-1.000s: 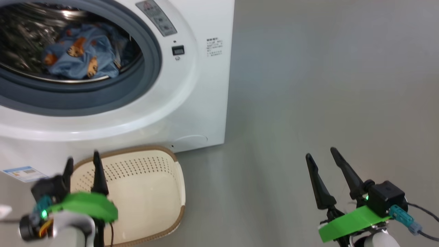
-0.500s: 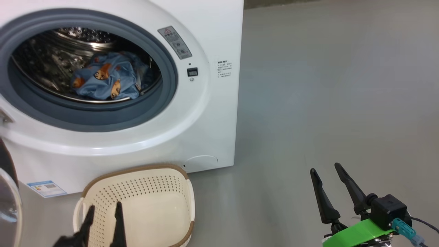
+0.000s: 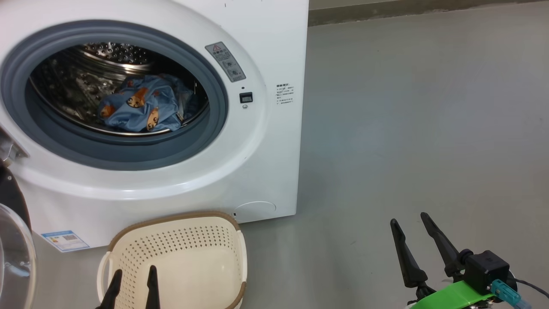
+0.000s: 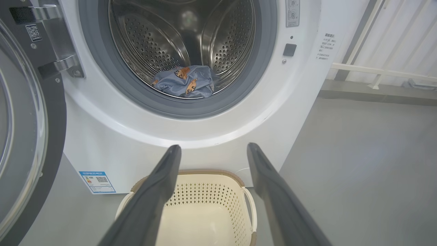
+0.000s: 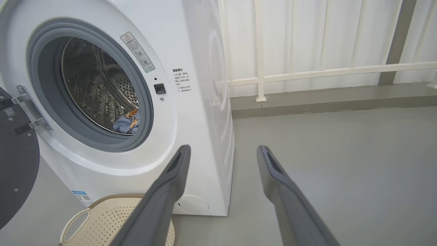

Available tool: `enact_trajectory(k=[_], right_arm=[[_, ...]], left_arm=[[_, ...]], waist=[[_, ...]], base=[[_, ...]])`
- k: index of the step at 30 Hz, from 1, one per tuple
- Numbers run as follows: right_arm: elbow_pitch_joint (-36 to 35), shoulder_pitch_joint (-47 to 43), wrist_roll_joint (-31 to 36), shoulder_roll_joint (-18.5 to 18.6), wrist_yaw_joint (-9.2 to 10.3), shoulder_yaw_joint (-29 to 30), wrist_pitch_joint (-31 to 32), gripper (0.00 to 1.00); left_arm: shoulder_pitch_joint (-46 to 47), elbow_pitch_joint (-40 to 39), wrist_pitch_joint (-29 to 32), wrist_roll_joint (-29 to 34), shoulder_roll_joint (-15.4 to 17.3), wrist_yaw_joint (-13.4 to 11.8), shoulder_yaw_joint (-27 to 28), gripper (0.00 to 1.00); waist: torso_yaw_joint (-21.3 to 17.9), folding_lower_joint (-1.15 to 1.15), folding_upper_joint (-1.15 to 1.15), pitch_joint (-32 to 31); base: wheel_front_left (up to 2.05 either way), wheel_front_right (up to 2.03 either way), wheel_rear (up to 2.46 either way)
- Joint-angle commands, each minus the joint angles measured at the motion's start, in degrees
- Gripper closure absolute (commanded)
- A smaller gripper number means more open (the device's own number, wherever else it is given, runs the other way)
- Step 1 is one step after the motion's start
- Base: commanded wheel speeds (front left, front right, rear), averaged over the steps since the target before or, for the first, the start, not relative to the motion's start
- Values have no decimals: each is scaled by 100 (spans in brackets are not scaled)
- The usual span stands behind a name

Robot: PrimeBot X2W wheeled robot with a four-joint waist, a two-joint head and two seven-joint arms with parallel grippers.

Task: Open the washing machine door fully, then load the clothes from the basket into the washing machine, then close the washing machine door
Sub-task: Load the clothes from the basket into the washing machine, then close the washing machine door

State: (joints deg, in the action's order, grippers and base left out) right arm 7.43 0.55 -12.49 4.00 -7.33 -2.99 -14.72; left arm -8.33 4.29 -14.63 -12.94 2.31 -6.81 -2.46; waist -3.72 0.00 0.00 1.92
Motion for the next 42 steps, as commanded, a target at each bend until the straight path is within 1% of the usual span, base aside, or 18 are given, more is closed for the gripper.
enact_trajectory(k=[1,10,23,30,36,42], right_arm=[[-106,44,80,49,-16,-130,-28,0],[-29,27,86,36,-16,-101,-28,0],[47,-1,118,11,-16,-47,-28,0],[59,11,103,-2,-16,-44,-28,0],[64,18,101,10,-16,-46,-28,0],[54,35,106,8,-16,-59,-28,0]], left_arm=[[78,-174,-37,-24,57,-28,176,0],[77,-229,-37,-44,57,-73,183,0],[98,-247,-37,15,57,-73,192,0],[125,-215,-37,60,57,-159,175,0],[146,-188,-37,41,57,-195,138,0],[140,-208,-37,37,57,-217,128,0]], waist=[[7,0,0,3],[51,0,0,24],[142,0,0,34],[191,0,0,61],[233,0,0,75],[236,0,0,100]], base=[[0,0,0],[0,0,0],[0,0,0],[-6,6,0],[-86,86,0],[-165,165,0]])
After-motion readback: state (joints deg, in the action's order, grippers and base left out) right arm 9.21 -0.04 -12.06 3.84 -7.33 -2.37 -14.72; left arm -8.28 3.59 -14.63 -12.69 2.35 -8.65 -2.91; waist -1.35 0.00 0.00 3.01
